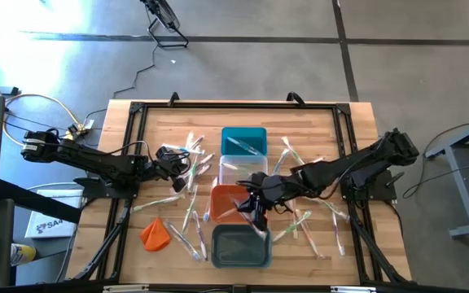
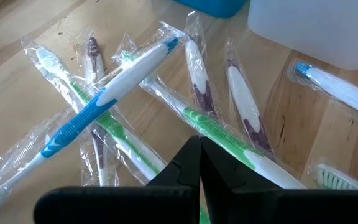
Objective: Pick & Place Toothbrushes
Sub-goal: Put the violet toothbrush into the green bin
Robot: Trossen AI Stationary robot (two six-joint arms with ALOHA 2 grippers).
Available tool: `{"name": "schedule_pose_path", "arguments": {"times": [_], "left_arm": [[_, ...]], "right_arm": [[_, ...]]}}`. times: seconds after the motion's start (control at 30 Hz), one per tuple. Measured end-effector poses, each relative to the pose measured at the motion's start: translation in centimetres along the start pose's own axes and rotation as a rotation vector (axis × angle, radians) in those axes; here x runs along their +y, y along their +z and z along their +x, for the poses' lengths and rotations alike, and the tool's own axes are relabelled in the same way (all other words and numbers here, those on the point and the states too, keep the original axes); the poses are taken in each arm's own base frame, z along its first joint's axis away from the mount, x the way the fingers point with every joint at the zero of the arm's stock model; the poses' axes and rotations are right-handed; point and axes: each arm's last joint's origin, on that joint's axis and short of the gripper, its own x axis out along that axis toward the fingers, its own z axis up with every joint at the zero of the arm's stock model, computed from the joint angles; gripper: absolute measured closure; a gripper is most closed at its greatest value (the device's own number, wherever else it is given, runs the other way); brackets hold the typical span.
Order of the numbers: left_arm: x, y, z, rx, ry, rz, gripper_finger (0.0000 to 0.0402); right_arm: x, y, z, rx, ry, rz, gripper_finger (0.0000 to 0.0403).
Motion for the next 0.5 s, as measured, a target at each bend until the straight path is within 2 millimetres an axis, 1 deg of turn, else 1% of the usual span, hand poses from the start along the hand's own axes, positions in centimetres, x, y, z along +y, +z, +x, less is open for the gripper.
{"name": "schedule_pose_path", "arguments": {"times": [0.07, 0.13, 0.2, 0.33, 0.5], "left_arm": [[0.0, 0.0, 0.0, 0.0, 0.001, 0.0, 0.0401], [0.0, 0.0, 0.0, -0.001, 0.0, -0.001, 0.0401], [0.0, 0.0, 0.0, -0.001, 0.004, 0.0, 0.0401], [0.0, 0.0, 0.0, 0.0, 0.004, 0.001, 0.0401], [0.0, 0.0, 0.0, -0.002, 0.003, 0.0, 0.0401]], "right_arm": [[-0.3, 0.1, 0.8, -0.006, -0.002, 0.005, 0.0393], [-0.6, -0.3, 1.5, 0.021, -0.012, 0.005, 0.0393], [-0.6, -0.3, 2.5, 0.012, 0.011, 0.02, 0.0393], [-0.9, -1.1, 4.2, 0.06, 0.045, 0.025, 0.0393], [-1.4, -2.3, 6.0, 0.161, 0.086, 0.027, 0.0393]]}}
